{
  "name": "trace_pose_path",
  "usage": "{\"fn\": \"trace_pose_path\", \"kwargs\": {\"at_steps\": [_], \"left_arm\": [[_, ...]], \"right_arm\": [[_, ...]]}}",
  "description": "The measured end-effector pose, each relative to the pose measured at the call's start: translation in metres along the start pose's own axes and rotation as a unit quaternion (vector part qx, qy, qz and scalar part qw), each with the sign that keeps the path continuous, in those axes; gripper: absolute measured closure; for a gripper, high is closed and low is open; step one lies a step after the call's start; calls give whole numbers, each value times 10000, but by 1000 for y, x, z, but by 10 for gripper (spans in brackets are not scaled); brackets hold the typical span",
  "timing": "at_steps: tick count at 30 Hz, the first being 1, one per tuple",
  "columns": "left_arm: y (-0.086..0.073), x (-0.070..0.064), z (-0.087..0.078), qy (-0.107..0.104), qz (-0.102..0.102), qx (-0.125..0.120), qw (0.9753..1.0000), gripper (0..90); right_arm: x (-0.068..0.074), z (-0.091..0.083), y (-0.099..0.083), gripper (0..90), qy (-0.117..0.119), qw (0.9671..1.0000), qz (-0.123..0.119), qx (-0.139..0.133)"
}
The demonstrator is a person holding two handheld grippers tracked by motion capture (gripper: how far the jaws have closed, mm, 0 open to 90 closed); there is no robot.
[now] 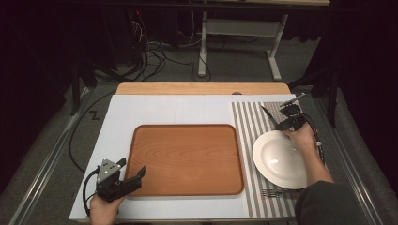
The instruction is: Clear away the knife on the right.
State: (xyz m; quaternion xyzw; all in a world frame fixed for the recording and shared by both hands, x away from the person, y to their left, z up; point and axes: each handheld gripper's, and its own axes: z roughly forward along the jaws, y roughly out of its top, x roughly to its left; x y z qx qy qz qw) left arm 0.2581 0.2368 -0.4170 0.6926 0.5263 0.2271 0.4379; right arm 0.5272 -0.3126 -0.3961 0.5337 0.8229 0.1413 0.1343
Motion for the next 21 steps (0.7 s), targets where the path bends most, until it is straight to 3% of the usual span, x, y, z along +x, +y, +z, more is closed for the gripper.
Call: {"fn": "trace_pose_path", "kwargs": {"at_steps": [9,11,16,21], "left_arm": [[0,0,1,-21,14,30,10000,210],[0,0,1,-27,20,35,10000,210],[0,0,2,-42,26,67,10000,210],[0,-1,2,-43,42,79,10000,211]], "right_arm": [[5,0,2,779,-161,9996,-221,25],[7,-1,1,780,-285,9990,-333,20],[4,-8,-2,780,-422,9978,-503,-119],[-1,-17,-5,780,-499,9972,-500,-247]]}}
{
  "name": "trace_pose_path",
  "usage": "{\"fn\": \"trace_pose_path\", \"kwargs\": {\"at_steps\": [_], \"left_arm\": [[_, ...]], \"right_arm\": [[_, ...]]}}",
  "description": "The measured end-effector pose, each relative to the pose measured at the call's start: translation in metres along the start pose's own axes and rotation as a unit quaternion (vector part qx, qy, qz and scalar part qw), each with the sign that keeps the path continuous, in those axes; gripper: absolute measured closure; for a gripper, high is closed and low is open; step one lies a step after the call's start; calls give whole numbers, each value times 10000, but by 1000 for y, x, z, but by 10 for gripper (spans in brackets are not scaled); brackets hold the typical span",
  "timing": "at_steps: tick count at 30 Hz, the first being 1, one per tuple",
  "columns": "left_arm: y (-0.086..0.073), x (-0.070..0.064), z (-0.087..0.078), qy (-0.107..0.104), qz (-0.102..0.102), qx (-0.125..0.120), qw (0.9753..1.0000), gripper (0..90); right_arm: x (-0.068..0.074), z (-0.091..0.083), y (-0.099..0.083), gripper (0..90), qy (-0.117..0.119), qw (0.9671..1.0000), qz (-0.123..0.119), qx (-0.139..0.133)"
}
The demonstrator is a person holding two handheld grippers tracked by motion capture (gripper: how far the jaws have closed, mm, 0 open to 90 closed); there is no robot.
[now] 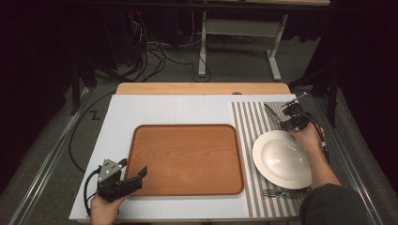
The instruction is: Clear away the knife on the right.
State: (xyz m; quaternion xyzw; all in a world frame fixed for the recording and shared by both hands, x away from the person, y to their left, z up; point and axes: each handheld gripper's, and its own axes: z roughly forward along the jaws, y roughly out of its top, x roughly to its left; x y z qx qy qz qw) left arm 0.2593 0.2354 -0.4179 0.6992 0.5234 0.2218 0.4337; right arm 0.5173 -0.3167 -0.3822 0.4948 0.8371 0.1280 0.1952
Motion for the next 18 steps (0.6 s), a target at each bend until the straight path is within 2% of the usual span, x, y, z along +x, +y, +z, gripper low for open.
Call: {"fn": "trace_pose_path", "kwargs": {"at_steps": [5,18], "left_arm": [[0,0,0,11,8,3,10000,211],[0,0,0,22,30,0,10000,211]], "right_arm": [[-3,-9,-2,781,-135,9999,-36,-43],[4,-21,-6,781,-101,9998,-60,-133]]}}
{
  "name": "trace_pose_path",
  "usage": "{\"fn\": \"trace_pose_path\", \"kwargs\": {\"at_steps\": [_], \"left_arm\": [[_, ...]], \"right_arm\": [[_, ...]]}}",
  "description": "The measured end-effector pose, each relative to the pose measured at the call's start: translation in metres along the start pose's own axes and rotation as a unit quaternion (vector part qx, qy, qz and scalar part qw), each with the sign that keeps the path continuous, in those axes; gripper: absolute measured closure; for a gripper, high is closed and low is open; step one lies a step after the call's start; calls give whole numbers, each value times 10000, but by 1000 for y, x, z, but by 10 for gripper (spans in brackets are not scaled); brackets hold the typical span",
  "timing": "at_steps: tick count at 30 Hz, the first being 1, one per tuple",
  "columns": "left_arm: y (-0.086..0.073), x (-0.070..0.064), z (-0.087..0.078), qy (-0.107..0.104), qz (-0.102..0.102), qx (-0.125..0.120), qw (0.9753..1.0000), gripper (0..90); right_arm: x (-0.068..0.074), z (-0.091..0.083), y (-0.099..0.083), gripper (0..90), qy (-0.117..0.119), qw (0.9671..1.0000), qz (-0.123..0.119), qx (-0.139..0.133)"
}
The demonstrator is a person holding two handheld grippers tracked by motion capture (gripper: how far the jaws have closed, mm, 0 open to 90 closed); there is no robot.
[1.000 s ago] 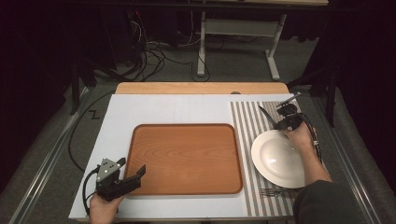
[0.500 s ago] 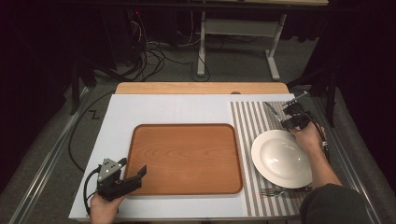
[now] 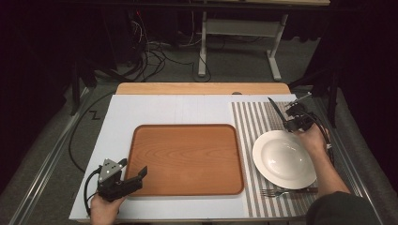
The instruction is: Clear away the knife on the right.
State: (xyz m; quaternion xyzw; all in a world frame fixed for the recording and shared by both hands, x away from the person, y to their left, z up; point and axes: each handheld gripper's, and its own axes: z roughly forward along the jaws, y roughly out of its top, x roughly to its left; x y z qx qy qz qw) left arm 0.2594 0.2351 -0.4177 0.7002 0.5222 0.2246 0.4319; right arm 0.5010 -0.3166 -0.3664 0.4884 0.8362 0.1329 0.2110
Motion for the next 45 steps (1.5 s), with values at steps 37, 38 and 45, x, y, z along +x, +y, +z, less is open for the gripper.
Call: {"fn": "trace_pose_path", "kwargs": {"at_steps": [37,38,45], "left_arm": [[0,1,0,20,-24,-5,10000,209],[0,1,0,20,-24,-5,10000,209],[0,1,0,23,-30,-11,10000,209]], "right_arm": [[-21,-36,-31,782,-313,9987,1,-406],[-21,-36,-31,782,-313,9987,1,-406],[-21,-47,-37,782,-158,9986,1,-505]]}}
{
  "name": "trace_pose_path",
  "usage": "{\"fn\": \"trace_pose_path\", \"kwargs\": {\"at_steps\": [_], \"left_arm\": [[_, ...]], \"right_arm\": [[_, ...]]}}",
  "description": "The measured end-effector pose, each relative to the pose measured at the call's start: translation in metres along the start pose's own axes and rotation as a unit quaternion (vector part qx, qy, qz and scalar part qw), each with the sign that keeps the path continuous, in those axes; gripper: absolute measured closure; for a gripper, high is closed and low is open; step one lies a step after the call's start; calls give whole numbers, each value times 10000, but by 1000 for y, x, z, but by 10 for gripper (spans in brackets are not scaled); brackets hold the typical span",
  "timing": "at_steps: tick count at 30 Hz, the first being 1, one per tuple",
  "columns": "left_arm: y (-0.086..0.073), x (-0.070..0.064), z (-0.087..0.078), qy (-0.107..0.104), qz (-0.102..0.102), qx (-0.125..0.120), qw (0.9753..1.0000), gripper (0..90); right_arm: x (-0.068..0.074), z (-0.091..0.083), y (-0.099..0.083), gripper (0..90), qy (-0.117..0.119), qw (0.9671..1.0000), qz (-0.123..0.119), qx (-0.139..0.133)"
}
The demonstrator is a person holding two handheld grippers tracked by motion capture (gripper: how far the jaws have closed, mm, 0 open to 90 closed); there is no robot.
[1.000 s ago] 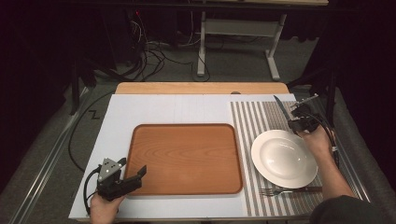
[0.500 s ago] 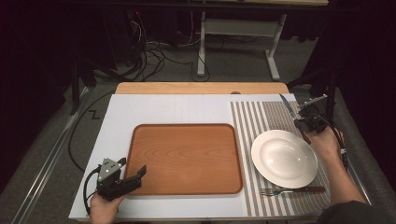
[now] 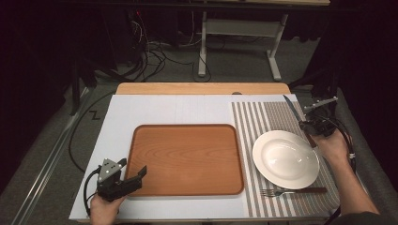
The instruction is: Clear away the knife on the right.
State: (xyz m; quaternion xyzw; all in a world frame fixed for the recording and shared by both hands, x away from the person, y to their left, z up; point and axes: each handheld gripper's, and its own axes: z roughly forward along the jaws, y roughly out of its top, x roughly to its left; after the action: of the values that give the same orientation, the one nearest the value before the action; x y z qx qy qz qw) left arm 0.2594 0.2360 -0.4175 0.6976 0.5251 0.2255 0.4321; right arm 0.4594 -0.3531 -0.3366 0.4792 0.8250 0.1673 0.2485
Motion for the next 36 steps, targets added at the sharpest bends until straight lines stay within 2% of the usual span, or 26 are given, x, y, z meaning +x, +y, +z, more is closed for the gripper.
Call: {"fn": "trace_pose_path", "kwargs": {"at_steps": [5,14,20,29,36], "left_arm": [[0,0,0,-2,1,2,10000,209],[0,0,0,0,12,4,10000,209],[0,0,0,-3,18,7,10000,209],[0,-1,0,-7,24,13,10000,209],[0,-1,0,-19,44,14,10000,209]], "right_arm": [[4,-4,-1,782,58,10000,-42,-11],[15,-13,-4,782,324,9992,-212,-81],[20,-17,-7,782,482,9985,-219,-155],[27,-19,-11,782,589,9976,-283,-223],[39,-21,-12,782,768,9960,-295,-355]]}}
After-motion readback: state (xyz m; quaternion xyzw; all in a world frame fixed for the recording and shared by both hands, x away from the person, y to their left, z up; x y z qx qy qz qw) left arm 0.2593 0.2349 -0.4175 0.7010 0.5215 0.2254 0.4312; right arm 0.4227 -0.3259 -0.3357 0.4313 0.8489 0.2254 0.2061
